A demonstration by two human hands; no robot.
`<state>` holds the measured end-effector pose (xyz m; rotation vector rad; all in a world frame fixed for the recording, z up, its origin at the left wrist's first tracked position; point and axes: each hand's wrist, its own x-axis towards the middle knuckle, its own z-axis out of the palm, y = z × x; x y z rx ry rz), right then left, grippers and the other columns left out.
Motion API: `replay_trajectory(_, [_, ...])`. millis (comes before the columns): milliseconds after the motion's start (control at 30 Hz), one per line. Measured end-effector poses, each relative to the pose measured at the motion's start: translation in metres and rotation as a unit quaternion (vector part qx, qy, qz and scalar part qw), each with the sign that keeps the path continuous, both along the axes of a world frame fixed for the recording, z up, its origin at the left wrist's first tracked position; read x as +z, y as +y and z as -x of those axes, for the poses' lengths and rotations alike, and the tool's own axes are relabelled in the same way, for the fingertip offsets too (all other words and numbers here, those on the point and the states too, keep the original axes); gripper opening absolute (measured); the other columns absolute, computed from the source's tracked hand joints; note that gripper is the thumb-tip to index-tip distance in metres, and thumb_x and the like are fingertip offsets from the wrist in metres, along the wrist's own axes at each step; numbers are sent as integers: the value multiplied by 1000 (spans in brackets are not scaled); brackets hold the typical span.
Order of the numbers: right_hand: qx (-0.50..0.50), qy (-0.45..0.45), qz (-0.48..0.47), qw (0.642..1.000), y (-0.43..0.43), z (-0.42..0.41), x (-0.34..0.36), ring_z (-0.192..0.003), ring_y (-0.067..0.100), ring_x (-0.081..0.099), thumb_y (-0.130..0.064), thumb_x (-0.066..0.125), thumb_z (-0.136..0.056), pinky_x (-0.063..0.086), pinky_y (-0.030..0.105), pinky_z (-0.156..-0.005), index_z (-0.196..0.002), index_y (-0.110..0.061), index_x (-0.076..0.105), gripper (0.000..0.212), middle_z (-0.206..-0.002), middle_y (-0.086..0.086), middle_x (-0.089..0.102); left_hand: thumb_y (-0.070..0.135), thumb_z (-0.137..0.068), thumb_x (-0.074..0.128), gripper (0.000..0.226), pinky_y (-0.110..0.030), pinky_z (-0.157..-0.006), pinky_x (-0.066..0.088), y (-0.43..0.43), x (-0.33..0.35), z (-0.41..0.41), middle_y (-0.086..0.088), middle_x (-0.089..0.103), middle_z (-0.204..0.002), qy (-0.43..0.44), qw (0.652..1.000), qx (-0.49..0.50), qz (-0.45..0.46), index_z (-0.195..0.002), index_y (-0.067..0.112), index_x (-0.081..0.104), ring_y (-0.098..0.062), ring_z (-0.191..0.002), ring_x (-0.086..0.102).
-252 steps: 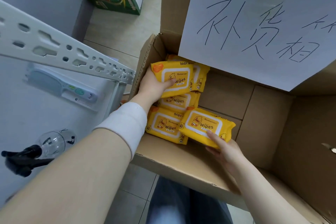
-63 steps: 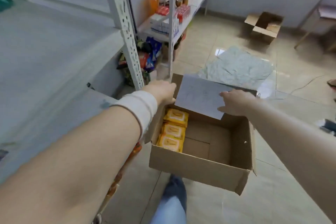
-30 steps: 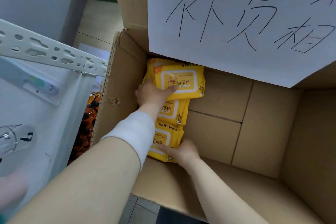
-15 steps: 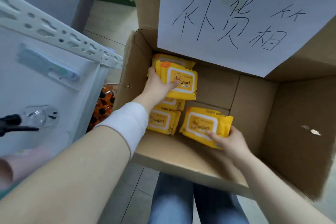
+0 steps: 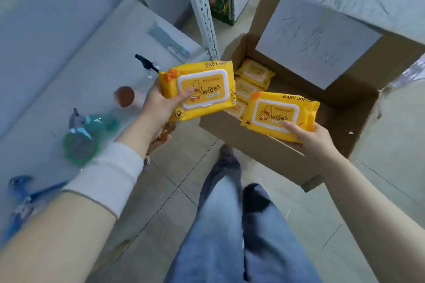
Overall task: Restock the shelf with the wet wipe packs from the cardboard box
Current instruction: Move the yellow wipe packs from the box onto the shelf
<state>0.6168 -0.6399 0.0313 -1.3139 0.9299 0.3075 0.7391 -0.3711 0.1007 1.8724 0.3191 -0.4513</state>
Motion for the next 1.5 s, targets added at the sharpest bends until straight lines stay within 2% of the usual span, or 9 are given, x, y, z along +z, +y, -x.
replay_trajectory(133, [82, -69, -11, 994, 52, 11, 70, -87, 12, 66, -28, 68, -80, 57, 22, -66, -101, -20, 61, 23, -97, -3, 68, 43, -61, 79, 53, -37, -89, 51, 70, 80, 65, 3, 63, -108, -53, 993, 90, 48, -105, 28, 54, -22, -107, 61])
replay_trajectory(267, [179, -133, -43, 974, 113, 11, 129, -84, 14, 70, -42, 79, -59, 58, 28, -74, -95, -25, 65, 43, -94, -3, 74, 33, -71, 75, 28, -44, -98, 48, 148, 146, 108, 6, 67, -100, -140, 975, 154, 77, -93, 28, 58, -16, -96, 66])
replay_trajectory(433, [289, -194, -67, 935, 234, 3, 192, -83, 12, 73, -63, 85, -25, 59, 24, -63, -99, -25, 64, 86, -92, -7, 75, 26, -76, 61, 21, -26, -74, 58, 272, 210, 164, 15, 74, -79, -240, 932, 248, 112, -96, 25, 57, -2, -76, 70])
replay_trajectory(700, [408, -250, -117, 870, 476, 10, 262, -75, 10, 73, -43, 80, -46, 57, 21, -57, -99, -21, 60, 61, -81, -9, 76, 22, -86, 60, 10, -41, -88, 53, 500, 258, 271, 5, 67, -99, -275, 873, 401, 43, -93, 30, 58, -16, -94, 66])
replay_trajectory(833, [443, -269, -111, 848, 564, 0, 276, -76, 17, 73, -58, 88, -16, 57, 21, -56, -98, -21, 61, 94, -84, -5, 76, 26, -85, 59, 13, -40, -86, 53, 584, 255, 292, 3, 67, -102, -285, 846, 447, 58, -97, 30, 58, -19, -97, 65])
replay_trajectory(967, [472, -294, -112, 824, 642, -33, 289, -74, 14, 73, -40, 81, -48, 58, 21, -57, -106, -16, 60, 66, -87, -1, 75, 34, -76, 67, 22, -40, -88, 51, 659, 246, 285, 4, 66, -100, -270, 845, 461, 34, -96, 30, 58, -22, -97, 64])
replay_trajectory(1167, [504, -335, -88, 791, 758, -87, 297, -83, 10, 72, -67, 82, -21, 60, 29, -69, -100, -27, 62, 91, -94, -7, 75, 24, -87, 62, 14, -32, -84, 49, 746, 230, 250, 8, 64, -97, -272, 833, 481, -26, -99, 28, 56, -11, -89, 62])
replay_trajectory(1300, [511, -323, -86, 791, 844, -117, 301, -94, 21, 66, -21, 70, -80, 59, 34, -75, -100, -22, 59, 23, -107, 4, 68, 22, -90, 58, 9, -24, -78, 49, 807, 225, 231, 11, 63, -94, -269, 830, 484, -69, -97, 28, 56, -5, -86, 61])
replay_trajectory(1500, [480, -359, 0, 801, 973, -152, 285, -105, 23, 61, -17, 64, -87, 49, 46, -96, -115, -16, 52, 31, -112, 2, 64, 23, -90, 57, 12, -25, -80, 50, 915, 219, 188, 11, 62, -98, -270, 831, 482, -72, -99, 31, 53, -7, -91, 62])
